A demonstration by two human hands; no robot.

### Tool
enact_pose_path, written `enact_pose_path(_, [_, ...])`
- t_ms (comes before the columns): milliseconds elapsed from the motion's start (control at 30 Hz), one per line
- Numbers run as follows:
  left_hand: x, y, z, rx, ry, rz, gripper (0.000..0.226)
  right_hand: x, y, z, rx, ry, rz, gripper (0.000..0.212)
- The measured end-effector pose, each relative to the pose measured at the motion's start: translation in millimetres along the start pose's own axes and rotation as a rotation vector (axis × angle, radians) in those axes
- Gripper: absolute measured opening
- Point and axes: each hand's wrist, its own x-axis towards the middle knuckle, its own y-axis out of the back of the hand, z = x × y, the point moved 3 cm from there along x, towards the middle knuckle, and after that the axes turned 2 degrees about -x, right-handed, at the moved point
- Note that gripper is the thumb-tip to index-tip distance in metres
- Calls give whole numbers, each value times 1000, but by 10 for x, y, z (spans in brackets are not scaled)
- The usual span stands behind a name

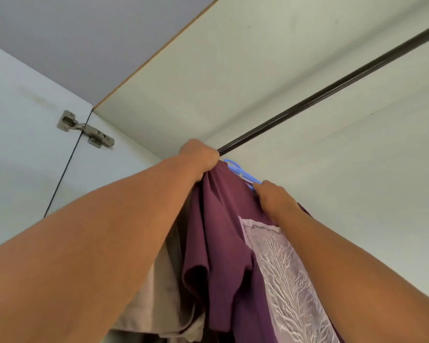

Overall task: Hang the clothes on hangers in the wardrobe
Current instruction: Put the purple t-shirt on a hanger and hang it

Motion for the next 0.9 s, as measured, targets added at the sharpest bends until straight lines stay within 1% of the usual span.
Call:
enact_pose_path(100, [185,47,-34,137,-45,191,32,189,-68,-73,-21,14,27,26])
enact_pose_path(167, [276,108,-64,128,-62,268,32,298,-86,-155,-15,42,33,28])
enact_pose_path(267, [273,252,-89,150,-68,345,25,417,-75,-288,27,91,62,29])
enact_pose_path(333, [211,366,-135,158,-71,376,17,410,-93,-395,51,116,80,29])
enact_pose_path(400, [98,431,-203,139,-60,372,7,335,-170,-478,65,128,80,26])
enact_pose_path(500, [-96,428,-268,105,-87,362,5,170,-326,-532,134,108,78,25])
enact_pose_path(600, [-285,442,-312,82,-82,352,7,-65,-426,-530,283,51,110,21])
enact_pose_path(667, [-402,497,-346,96,-76,325,16,-244,-423,-537,413,-12,162,27])
enact_pose_path(733, [-535,573,-372,163,-96,281,44,-408,-364,-589,536,-79,213,35])
enact_pose_path(800, [-696,642,-393,240,-107,214,63,-551,-270,-698,630,-134,239,34])
enact_pose_path(900, [-922,750,-457,204,-41,108,76,-708,-79,-942,697,-162,319,29])
